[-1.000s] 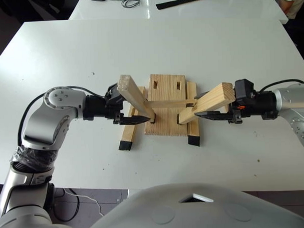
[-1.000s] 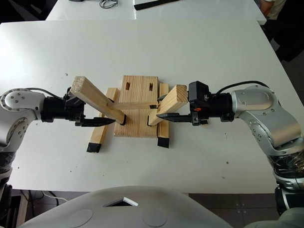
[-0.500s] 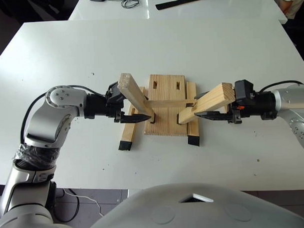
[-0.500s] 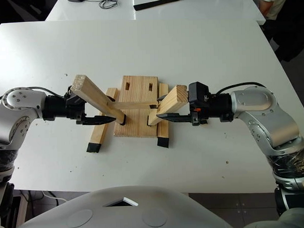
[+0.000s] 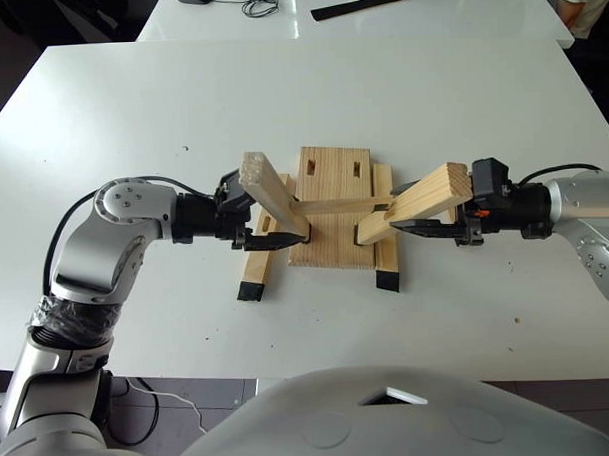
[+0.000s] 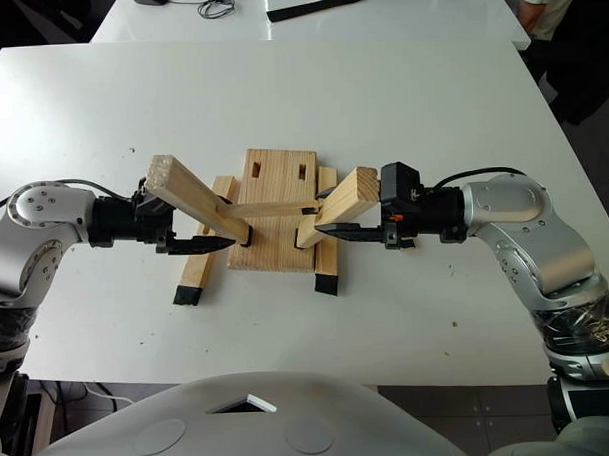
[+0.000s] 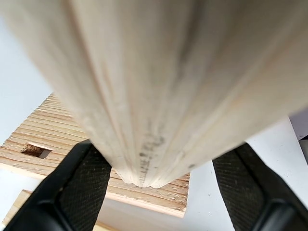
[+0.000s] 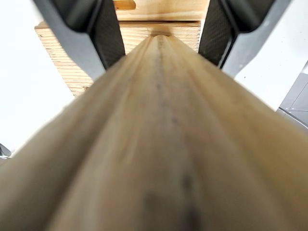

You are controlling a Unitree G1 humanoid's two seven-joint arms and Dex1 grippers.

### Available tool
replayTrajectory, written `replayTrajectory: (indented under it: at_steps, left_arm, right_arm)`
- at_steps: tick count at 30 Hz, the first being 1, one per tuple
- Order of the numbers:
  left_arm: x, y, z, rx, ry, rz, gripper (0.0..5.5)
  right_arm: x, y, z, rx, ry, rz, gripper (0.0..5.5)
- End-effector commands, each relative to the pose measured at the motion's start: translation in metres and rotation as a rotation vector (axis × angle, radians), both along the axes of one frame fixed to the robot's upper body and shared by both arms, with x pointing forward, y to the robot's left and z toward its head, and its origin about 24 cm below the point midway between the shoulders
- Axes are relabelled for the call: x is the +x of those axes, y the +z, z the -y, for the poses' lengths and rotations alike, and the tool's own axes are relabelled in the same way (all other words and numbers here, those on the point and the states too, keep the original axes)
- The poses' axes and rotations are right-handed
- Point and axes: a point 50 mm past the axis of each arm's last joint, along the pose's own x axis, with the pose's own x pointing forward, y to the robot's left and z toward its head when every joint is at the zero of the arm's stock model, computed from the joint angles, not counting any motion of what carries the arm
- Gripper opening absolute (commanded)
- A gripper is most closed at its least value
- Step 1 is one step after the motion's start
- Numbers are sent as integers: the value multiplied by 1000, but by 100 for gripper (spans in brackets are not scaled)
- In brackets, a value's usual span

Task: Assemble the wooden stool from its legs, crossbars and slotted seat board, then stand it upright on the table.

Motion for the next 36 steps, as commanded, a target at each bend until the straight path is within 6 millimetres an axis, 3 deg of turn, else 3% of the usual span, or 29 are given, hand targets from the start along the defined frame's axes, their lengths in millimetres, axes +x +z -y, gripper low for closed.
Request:
replayTrajectory:
  at_steps: [1,9,23,31,36]
  left_arm:
    - [-11,0,19,-39,-115,1,336]
    - [5,-4,14,-27,-45,17,336]
    - [17,-31,-18,168,-32,31,336]
    - [29,-26,-31,174,12,68,336]
    - [56,-16,-37,166,127,130,336]
  right_arm:
    - [-1,-38,10,-168,-86,-128,203]
    - [-2,-29,1,-159,-33,-100,203]
    - [-5,-32,-2,-173,-13,-102,203]
    - [-6,-32,-1,-181,-12,-98,203]
    - [-5,-33,-2,-182,-15,-94,203]
